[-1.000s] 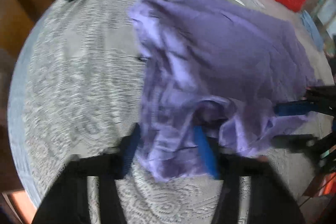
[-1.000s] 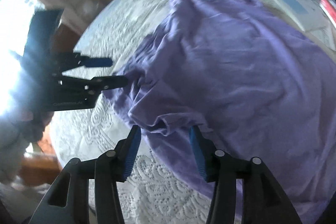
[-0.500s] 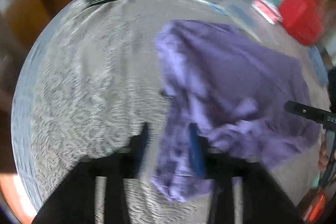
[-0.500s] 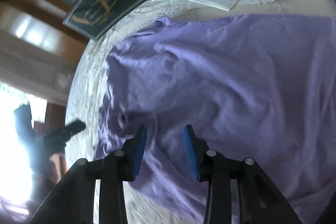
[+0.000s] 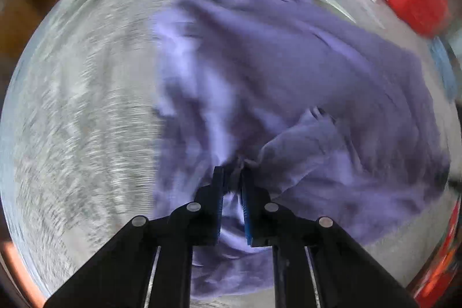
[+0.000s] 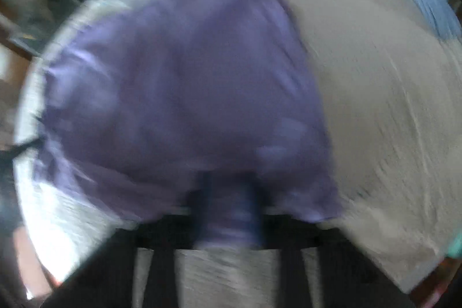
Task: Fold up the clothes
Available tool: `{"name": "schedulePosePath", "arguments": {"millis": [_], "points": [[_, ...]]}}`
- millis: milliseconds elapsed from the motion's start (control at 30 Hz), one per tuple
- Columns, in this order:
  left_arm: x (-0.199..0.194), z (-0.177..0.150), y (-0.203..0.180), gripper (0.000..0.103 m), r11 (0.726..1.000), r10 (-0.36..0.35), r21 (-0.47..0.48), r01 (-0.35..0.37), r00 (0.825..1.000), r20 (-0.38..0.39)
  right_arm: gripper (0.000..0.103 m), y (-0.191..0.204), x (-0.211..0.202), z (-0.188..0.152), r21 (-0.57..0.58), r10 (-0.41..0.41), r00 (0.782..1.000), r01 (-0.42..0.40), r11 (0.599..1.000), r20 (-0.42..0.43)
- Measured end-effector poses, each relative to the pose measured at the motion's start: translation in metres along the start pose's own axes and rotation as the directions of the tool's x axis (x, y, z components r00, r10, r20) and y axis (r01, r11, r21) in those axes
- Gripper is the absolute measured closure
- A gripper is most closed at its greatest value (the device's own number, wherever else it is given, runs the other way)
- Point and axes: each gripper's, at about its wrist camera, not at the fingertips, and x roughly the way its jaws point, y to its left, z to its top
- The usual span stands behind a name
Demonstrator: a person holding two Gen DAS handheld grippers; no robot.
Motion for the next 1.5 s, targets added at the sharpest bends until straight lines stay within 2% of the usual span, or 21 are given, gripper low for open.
{"name": "schedulePosePath", "arguments": {"millis": [67, 100, 167, 233, 300, 433, 633, 700, 733, 767, 833, 867, 900, 967, 1100, 1267, 1300, 1367, 1400, 1433, 1500], "points": [[-0.01, 0.009, 0.013, 0.091, 0.998, 0.056, -0.027, -0.055, 0.998, 0.009, 0.103, -0.021, -0.002, 0.0, 0.045, -0.027, 0.999, 0.028, 0.999, -0.023], [-0.016, 0.017, 0.019, 0.09, 0.998, 0.033, -0.045, -0.032, 0.999, 0.006, 0.103, -0.026, -0.008, 0.005, 0.041, -0.03, 1.0, 0.03, 0.999, -0.007], [-0.028, 0.036, 0.022, 0.078, 0.998, -0.02, -0.053, 0.021, 1.0, 0.015, 0.095, -0.034, -0.022, 0.015, 0.03, -0.031, 0.999, 0.031, 0.999, 0.025], [-0.035, 0.063, 0.013, 0.044, 0.998, -0.051, -0.043, 0.052, 0.998, 0.039, 0.087, -0.032, -0.038, 0.037, 0.003, 0.006, 0.997, -0.006, 1.0, 0.074], [-0.033, 0.094, -0.001, 0.035, 0.996, -0.078, -0.034, 0.08, 0.995, 0.055, 0.076, -0.026, -0.047, 0.068, -0.01, 0.057, 0.992, -0.056, 0.998, 0.11], [-0.007, 0.153, -0.033, 0.035, 0.99, -0.136, -0.027, 0.137, 0.99, 0.022, 0.064, -0.014, -0.037, 0.139, 0.034, 0.153, 0.982, -0.158, 0.987, 0.112], [0.061, 0.195, -0.065, 0.035, 0.995, -0.074, 0.052, 0.08, 0.991, -0.11, 0.061, -0.015, -0.01, 0.215, 0.091, 0.155, 0.985, -0.161, 0.983, 0.071], [0.074, 0.196, -0.062, 0.037, 0.995, -0.07, 0.057, 0.078, 0.989, -0.13, 0.042, -0.011, 0.003, 0.231, 0.09, 0.127, 0.99, -0.132, 0.987, 0.061], [0.076, 0.196, -0.065, 0.045, 0.995, -0.062, 0.069, 0.071, 0.99, -0.126, 0.031, -0.008, 0.01, 0.238, 0.089, 0.116, 0.992, -0.121, 0.989, 0.058], [0.077, 0.196, -0.068, 0.056, 0.994, -0.053, 0.087, 0.064, 0.99, -0.132, 0.03, -0.007, 0.017, 0.244, 0.082, 0.11, 0.993, -0.114, 0.99, 0.052], [0.074, 0.194, -0.072, 0.096, 0.994, -0.02, 0.106, 0.034, 0.991, -0.132, 0.039, -0.001, 0.029, 0.251, 0.052, 0.098, 0.995, -0.1, 0.994, 0.033], [0.068, 0.192, -0.072, 0.096, 0.995, -0.023, 0.099, 0.034, 0.993, -0.113, 0.077, 0.005, 0.035, 0.253, 0.019, 0.084, 0.996, -0.084, 0.996, 0.02], [0.061, 0.188, -0.072, 0.096, 0.995, -0.031, 0.087, 0.039, 0.995, -0.09, 0.1, 0.013, 0.041, 0.252, -0.022, 0.061, 0.998, -0.061, 0.998, 0.007], [0.039, 0.176, -0.073, 0.096, 0.996, -0.045, 0.073, 0.047, 0.999, -0.023, 0.1, 0.019, 0.038, 0.249, -0.059, 0.051, 0.998, -0.049, 0.997, 0.029], [-0.02, 0.119, -0.083, 0.096, 0.992, -0.086, 0.098, 0.077, 0.992, 0.094, 0.1, 0.009, -0.007, 0.22, -0.106, 0.151, 0.976, -0.135, 0.985, 0.159], [-0.038, 0.049, -0.09, 0.092, 0.975, -0.131, 0.178, 0.134, 0.991, -0.031, 0.099, -0.017, -0.037, 0.165, -0.12, 0.189, 0.969, -0.171, 0.978, 0.158], [-0.041, 0.039, -0.089, 0.088, 0.973, -0.137, 0.182, 0.142, 0.99, -0.041, 0.099, -0.02, -0.035, 0.16, -0.109, 0.183, 0.972, -0.168, 0.98, 0.147], [-0.052, 0.038, -0.086, 0.065, 0.976, -0.141, 0.167, 0.142, 0.99, -0.019, 0.098, -0.026, -0.033, 0.152, -0.088, 0.171, 0.977, -0.16, 0.983, 0.125], [-0.058, 0.042, -0.082, 0.031, 0.98, -0.124, 0.159, 0.121, 0.992, 0.007, 0.097, -0.029, -0.031, 0.148, -0.077, 0.164, 0.98, -0.156, 0.985, 0.114], [-0.061, 0.049, -0.077, 0.011, 0.984, -0.116, 0.141, 0.11, 0.993, 0.031, 0.093, -0.031, -0.03, 0.144, -0.067, 0.16, 0.981, -0.154, 0.986, 0.105], [-0.058, 0.062, -0.07, 0.011, 0.99, -0.095, 0.105, 0.089, 0.994, 0.053, 0.088, -0.03, -0.03, 0.148, -0.047, 0.167, 0.979, -0.162, 0.986, 0.113]]}}
